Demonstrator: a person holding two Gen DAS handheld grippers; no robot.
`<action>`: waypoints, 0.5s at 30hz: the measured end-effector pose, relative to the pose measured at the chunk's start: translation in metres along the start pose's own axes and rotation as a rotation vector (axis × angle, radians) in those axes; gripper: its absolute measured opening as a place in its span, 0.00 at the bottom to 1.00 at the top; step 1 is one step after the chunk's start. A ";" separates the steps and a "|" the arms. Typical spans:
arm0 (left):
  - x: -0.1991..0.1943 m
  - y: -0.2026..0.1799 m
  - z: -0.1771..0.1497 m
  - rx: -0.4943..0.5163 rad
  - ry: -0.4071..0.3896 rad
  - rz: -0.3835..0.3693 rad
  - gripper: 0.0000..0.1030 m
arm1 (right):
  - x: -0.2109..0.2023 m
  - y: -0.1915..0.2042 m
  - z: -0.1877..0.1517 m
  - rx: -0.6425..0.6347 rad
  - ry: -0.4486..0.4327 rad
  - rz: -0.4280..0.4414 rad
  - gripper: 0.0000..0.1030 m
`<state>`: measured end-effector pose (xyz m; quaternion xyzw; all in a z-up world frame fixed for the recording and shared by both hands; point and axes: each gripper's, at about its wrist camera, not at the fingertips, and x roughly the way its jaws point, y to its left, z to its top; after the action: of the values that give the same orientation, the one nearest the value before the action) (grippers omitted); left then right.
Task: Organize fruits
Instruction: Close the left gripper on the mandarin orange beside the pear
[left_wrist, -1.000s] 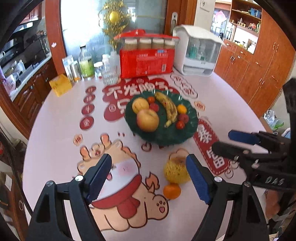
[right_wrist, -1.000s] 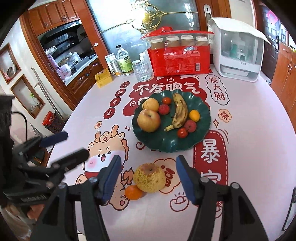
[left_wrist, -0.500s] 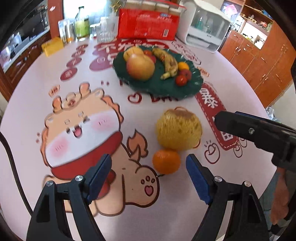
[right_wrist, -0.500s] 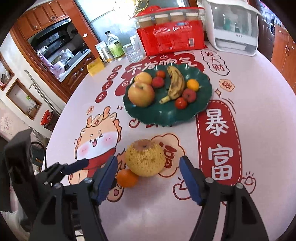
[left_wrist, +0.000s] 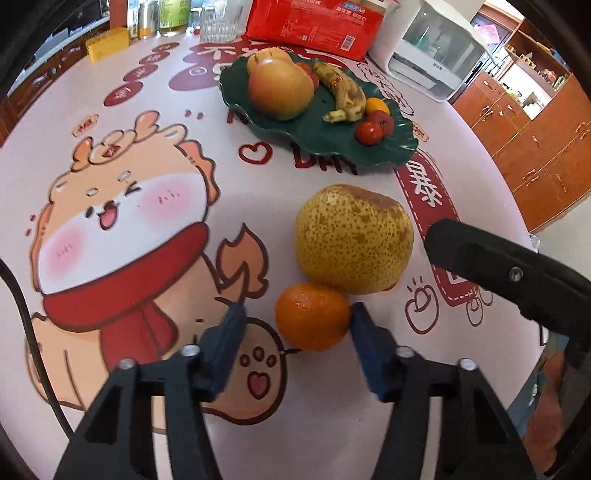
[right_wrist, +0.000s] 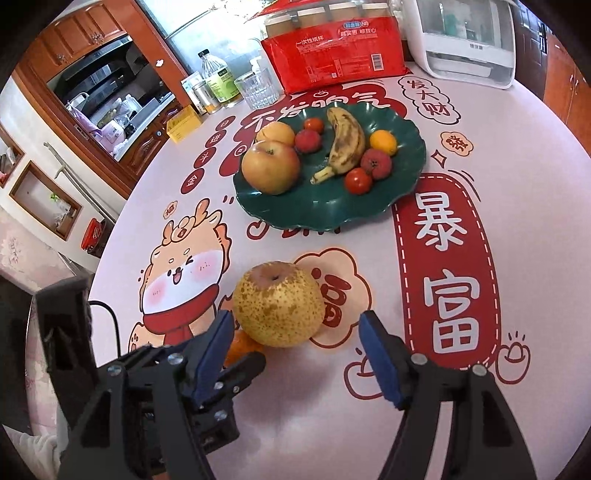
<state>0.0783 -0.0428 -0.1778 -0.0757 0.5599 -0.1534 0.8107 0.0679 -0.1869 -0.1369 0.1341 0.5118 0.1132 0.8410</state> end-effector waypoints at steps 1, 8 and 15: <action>0.000 0.000 0.000 -0.002 -0.002 -0.015 0.44 | 0.000 0.000 0.000 0.000 0.001 0.000 0.68; -0.007 0.004 -0.001 0.024 -0.024 0.023 0.38 | 0.013 0.003 0.002 -0.022 0.022 0.012 0.68; -0.020 0.029 0.001 -0.026 -0.045 0.058 0.37 | 0.033 0.011 0.004 -0.054 0.058 0.019 0.68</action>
<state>0.0771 -0.0091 -0.1683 -0.0734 0.5453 -0.1209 0.8262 0.0859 -0.1658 -0.1585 0.1127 0.5316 0.1390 0.8279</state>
